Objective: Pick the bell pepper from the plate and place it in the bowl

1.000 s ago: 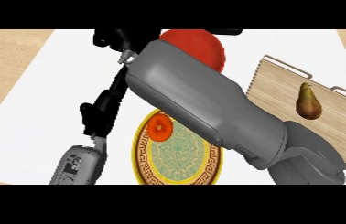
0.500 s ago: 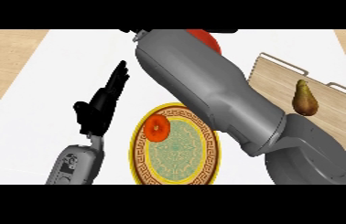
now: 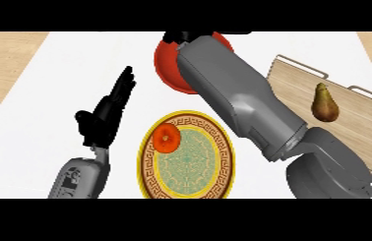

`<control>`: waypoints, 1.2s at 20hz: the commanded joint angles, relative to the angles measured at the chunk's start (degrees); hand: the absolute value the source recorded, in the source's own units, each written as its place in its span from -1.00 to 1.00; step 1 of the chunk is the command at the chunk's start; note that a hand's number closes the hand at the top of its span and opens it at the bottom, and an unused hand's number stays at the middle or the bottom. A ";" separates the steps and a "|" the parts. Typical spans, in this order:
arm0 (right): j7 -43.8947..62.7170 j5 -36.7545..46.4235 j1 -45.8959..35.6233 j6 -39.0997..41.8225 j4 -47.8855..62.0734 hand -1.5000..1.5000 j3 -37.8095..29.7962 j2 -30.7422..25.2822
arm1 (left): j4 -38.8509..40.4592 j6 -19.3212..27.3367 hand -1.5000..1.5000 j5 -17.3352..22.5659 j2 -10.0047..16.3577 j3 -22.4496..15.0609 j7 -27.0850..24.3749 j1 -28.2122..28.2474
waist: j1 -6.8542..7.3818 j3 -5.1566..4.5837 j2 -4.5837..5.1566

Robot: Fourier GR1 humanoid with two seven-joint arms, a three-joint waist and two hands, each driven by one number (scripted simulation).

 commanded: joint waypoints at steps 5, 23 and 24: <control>-3.02 -1.45 4.97 -1.91 6.66 1.00 -1.98 0.16 | -3.14 -0.66 0.00 0.94 1.01 0.94 0.33 2.25 | -1.01 0.13 -0.10; -34.85 -16.04 15.42 -16.82 -3.61 -1.00 -17.90 0.16 | -2.55 0.34 0.00 -0.02 0.03 0.84 -1.72 4.36 | -2.01 0.23 -0.43; -36.70 -16.37 17.60 -19.58 -5.39 -1.00 -17.88 0.16 | -2.01 0.11 0.00 -0.02 0.87 1.53 -0.70 3.65 | -2.49 0.24 -0.57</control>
